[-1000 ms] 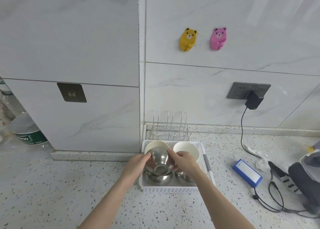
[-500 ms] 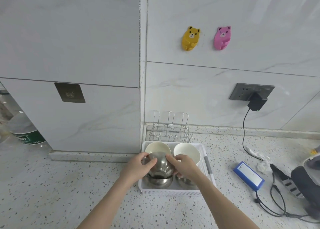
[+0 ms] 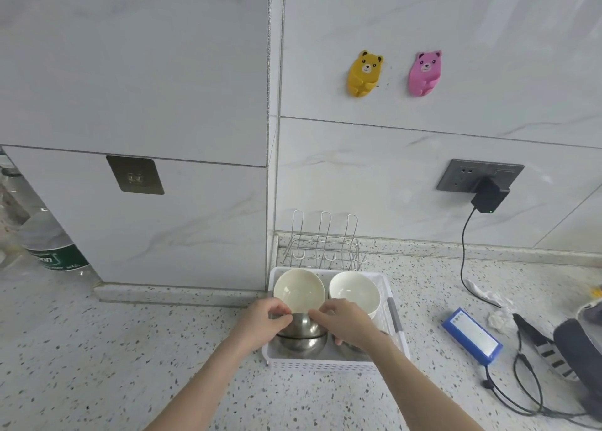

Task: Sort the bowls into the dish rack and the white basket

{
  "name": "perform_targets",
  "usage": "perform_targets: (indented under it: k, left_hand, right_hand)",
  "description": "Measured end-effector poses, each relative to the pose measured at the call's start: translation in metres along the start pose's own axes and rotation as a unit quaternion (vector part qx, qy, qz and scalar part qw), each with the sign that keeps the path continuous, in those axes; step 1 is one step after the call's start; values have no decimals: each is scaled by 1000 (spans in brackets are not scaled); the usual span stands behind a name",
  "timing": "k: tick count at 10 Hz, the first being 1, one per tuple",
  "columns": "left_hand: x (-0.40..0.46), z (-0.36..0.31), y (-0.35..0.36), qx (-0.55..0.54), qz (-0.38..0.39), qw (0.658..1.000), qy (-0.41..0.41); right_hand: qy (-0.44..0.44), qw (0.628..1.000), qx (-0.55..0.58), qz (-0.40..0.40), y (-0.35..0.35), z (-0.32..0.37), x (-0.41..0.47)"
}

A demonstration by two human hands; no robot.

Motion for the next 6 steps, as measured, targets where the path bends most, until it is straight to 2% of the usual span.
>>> perform_targets:
  k: [3,5,6]
  left_hand:
    - [-7,1,0,-31,-35,999,10]
    - [-28,7,-39,-155,-148,977,-13]
    - [-45,19,-59,-198,-191,961,-19]
  right_hand:
    - [-15,999,26,-17,3,-8,-12]
    - [-7,997,55,-58,-7,-6,-31]
    - [-9,990,110,-89,-10,-5,-42]
Point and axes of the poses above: each hand's wrist, its own x-axis towards the middle knuckle, its own y-axis out of the palm, z = x × y, the point moved 8 cm from there along x, towards the middle knuckle, and after that the axes turned 4 degrees about -x, right-handed, at the moved point
